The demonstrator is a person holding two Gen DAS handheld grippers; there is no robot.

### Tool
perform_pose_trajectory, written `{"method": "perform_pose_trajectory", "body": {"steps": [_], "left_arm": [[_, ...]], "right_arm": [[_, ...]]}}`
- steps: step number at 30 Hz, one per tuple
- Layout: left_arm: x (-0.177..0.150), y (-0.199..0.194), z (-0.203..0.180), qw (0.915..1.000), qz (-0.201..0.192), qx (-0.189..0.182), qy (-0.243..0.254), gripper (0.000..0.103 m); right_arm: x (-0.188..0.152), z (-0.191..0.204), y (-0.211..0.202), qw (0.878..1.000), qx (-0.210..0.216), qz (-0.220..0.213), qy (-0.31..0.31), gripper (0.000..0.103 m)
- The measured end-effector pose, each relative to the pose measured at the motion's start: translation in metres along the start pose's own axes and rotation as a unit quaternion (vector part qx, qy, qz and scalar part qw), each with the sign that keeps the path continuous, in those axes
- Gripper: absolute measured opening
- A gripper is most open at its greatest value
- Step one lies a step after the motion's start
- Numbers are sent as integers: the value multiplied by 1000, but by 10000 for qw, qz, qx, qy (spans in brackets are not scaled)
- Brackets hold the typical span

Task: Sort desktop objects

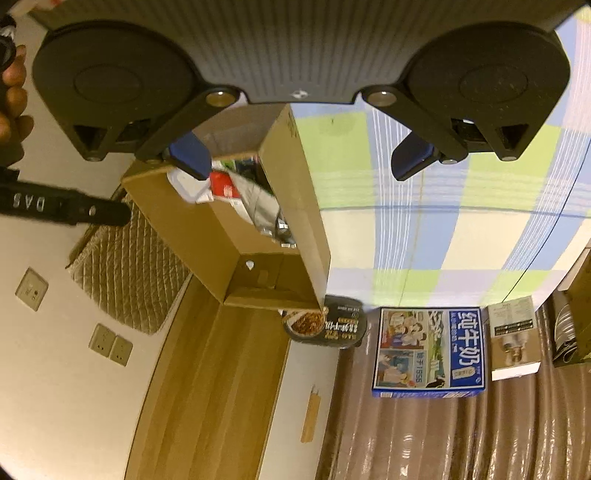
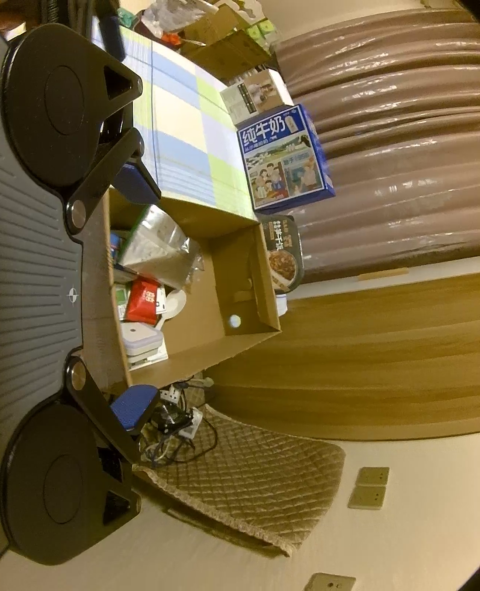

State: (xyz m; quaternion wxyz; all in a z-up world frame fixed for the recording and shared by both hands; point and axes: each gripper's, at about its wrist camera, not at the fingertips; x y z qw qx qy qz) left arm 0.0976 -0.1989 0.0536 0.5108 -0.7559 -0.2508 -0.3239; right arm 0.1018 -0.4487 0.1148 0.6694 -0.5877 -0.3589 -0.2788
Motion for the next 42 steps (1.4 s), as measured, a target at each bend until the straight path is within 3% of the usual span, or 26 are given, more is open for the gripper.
{"method": "perform_pose_trajectory", "body": {"steps": [8,20,42], "left_arm": [[-21,-24,-9,9996,258,-59,103,102],[-27,-54,-8,9998,90,23,161,102],[-34,-47,-11,9992,214,177,280,102]], "right_arm": [[-16,14,-22,9998,-5,53,-190,101],[-31,33,-47,9995,159,45,-261,101],[-43,24,-45,9997,108,169,-119,101]]}}
Point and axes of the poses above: each gripper's, at about its wrist camera, not at the fingertips, and y roughly the way its jaws point, z to its left, x to its top, and after that the axes turned 6 degrees about -y, right-handed
